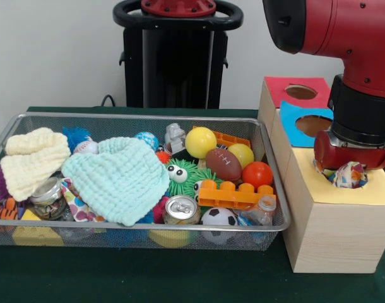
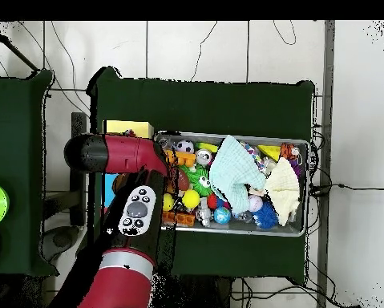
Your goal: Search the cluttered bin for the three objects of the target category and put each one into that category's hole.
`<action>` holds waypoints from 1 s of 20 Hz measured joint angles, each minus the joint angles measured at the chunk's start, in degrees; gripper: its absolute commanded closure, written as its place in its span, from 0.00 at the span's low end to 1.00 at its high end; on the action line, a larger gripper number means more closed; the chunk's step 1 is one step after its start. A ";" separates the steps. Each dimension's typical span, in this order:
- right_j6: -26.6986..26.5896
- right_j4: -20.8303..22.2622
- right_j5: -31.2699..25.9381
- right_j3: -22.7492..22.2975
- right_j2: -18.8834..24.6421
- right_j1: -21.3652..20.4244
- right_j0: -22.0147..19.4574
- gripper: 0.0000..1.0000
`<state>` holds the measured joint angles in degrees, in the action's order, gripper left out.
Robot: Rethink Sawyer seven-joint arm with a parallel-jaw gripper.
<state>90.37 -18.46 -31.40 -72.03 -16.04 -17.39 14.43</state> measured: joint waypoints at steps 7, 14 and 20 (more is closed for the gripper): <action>0.00 0.00 0.00 0.00 0.00 0.00 0.00 1.00; 0.01 -0.39 0.05 0.11 -0.35 0.34 -0.09 0.00; 0.00 -0.79 0.02 0.11 -0.57 0.45 -0.05 0.00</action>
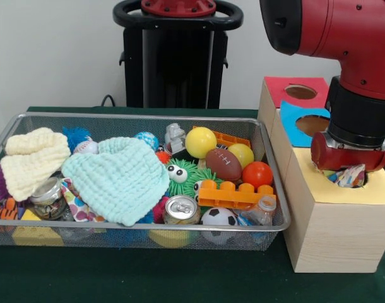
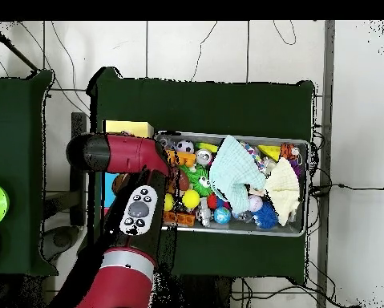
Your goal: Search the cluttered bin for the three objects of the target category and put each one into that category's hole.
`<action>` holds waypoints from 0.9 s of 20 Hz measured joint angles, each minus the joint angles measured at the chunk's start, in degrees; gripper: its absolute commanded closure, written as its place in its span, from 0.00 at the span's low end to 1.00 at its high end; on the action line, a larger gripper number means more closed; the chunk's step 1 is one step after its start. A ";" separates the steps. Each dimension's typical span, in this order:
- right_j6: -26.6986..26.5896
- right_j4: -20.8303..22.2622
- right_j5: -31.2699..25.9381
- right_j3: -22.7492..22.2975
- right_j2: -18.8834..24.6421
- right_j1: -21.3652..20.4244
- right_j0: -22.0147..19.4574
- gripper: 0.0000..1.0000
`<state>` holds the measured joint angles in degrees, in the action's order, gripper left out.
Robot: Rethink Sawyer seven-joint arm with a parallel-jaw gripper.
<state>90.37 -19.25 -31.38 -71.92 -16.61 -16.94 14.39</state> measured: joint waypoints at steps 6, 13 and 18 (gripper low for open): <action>0.00 -0.07 0.00 0.00 -0.03 0.02 0.01 0.00; 0.00 -0.08 0.00 0.02 -0.65 0.29 0.14 1.00; 0.00 -0.27 0.01 0.06 -1.36 0.60 0.31 1.00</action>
<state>90.37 -19.52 -31.37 -71.86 -17.97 -16.34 14.70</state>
